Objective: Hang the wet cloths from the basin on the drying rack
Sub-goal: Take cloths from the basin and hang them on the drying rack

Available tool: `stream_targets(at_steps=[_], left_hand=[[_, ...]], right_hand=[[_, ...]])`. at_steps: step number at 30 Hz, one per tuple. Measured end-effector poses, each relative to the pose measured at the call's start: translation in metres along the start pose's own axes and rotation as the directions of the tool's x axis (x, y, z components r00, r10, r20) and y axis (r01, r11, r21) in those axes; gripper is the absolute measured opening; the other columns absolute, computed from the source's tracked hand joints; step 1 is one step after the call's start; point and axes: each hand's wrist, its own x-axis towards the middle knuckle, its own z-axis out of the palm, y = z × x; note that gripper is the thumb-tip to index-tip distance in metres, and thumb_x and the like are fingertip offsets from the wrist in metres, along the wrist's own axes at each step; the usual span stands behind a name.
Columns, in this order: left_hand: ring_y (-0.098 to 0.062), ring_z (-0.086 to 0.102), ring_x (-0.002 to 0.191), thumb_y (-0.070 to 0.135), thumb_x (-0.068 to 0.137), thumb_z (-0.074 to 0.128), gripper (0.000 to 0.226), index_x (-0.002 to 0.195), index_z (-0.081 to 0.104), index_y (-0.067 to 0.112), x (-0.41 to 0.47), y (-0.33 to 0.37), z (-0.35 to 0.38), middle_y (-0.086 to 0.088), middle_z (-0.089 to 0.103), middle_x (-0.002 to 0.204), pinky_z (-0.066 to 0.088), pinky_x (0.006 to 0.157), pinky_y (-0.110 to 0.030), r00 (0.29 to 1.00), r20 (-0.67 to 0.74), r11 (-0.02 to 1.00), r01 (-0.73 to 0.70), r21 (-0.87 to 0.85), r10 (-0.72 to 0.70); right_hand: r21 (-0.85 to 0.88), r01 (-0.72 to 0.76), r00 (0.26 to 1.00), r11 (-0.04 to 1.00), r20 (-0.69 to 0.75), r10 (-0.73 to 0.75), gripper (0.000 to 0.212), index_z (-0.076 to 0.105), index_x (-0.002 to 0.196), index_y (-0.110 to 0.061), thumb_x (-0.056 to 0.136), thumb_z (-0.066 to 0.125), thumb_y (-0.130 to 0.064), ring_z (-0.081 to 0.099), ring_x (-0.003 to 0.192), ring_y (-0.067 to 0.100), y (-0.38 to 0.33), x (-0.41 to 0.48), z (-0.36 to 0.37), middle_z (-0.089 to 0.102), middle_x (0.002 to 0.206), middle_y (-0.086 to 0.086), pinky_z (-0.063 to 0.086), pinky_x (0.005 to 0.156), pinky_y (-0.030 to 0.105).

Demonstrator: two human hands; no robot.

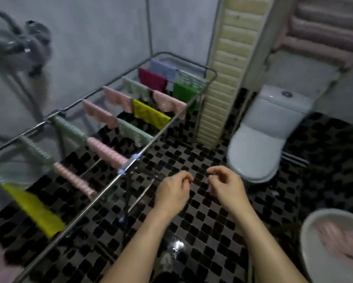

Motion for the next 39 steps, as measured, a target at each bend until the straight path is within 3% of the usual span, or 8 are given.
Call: stream_targets(at_steps=[6,8,11,14,21,29,34,39], left_hand=[[-0.011,0.059,0.076,0.015,0.098,0.047,0.021,0.105,0.063,0.027,0.044,0.051,0.066,0.005,0.064,0.089,0.047,0.066,-0.026,0.95,0.216,0.969,-0.195,-0.153,0.225],[-0.012,0.058,0.096,0.007,0.095,0.048,0.027,0.111,0.063,0.023,0.054,0.068,0.086,0.002,0.061,0.106,0.045,0.083,-0.023,0.904,0.302,0.952,-0.267,-0.152,0.302],[-0.011,0.053,0.108,0.004,0.092,0.049,0.035,0.119,0.062,0.023,0.062,0.098,0.123,0.004,0.055,0.116,0.04,0.089,-0.018,0.81,0.466,0.933,-0.335,-0.13,0.356],[-0.015,0.053,0.114,0.004,0.092,0.048,0.038,0.123,0.061,0.021,0.056,0.122,0.157,0.001,0.055,0.124,0.041,0.092,-0.02,0.707,0.589,0.908,-0.402,-0.12,0.391],[-0.022,0.058,0.109,0.007,0.089,0.049,0.034,0.115,0.066,0.02,0.019,0.165,0.257,-0.004,0.062,0.116,0.043,0.082,-0.025,0.507,0.761,0.817,-0.574,-0.051,0.404],[-0.025,0.054,0.117,0.006,0.085,0.049,0.043,0.125,0.06,0.016,-0.001,0.196,0.367,-0.006,0.057,0.13,0.046,0.095,-0.032,0.413,0.85,0.745,-0.666,0.037,0.327],[-0.031,0.035,0.129,0.015,0.086,0.055,0.053,0.138,0.047,0.022,-0.005,0.195,0.442,-0.008,0.037,0.143,0.036,0.107,-0.041,0.294,0.924,0.527,-0.84,0.127,0.246],[-0.03,0.022,0.133,0.017,0.083,0.061,0.063,0.139,0.035,0.032,-0.007,0.187,0.482,0.0,0.016,0.15,0.04,0.102,-0.049,0.301,0.947,0.452,-0.864,0.223,0.109]], right_hand=[[0.036,-0.181,0.933,0.983,-0.31,0.183,0.022,0.067,0.088,-0.029,0.088,0.06,-0.008,0.067,0.079,0.02,0.05,0.008,-0.072,0.071,0.083,0.003,0.054,0.078,0.036],[0.038,-0.241,0.905,0.97,-0.353,0.239,0.017,0.067,0.099,-0.024,0.089,0.062,-0.012,0.066,0.087,0.014,0.068,0.003,-0.096,0.07,0.091,-0.003,0.052,0.086,0.034],[0.082,-0.349,0.83,0.933,-0.436,0.349,0.034,0.059,0.125,-0.021,0.092,0.063,-0.025,0.057,0.116,0.015,0.094,-0.012,-0.141,0.063,0.123,-0.001,0.043,0.096,0.026],[0.138,-0.465,0.742,0.874,-0.478,0.47,0.054,0.043,0.142,-0.023,0.093,0.06,-0.035,0.042,0.134,0.021,0.12,-0.04,-0.176,0.046,0.146,0.002,0.032,0.098,0.028],[0.262,-0.66,0.563,0.704,-0.448,0.695,0.078,0.023,0.152,-0.024,0.088,0.066,-0.037,0.035,0.14,0.025,0.231,-0.097,-0.232,0.033,0.155,0.006,0.029,0.109,0.033],[-0.312,-0.825,0.56,0.471,-0.343,0.754,0.055,0.039,0.139,-0.022,0.085,0.053,-0.022,0.045,0.129,0.031,0.327,-0.119,-0.248,0.046,0.143,0.009,0.041,0.105,0.034],[-0.382,-0.842,0.536,0.382,-0.505,0.676,0.068,0.019,0.149,-0.028,0.09,0.048,-0.01,0.032,0.135,0.035,0.363,-0.115,-0.268,0.02,0.153,0.016,0.035,0.108,0.044],[-0.434,-0.818,0.565,0.377,-0.486,0.667,0.044,0.03,0.141,-0.012,0.098,0.037,-0.015,0.058,0.11,0.031,0.392,-0.109,-0.286,0.056,0.126,0.017,0.047,0.091,0.037]])
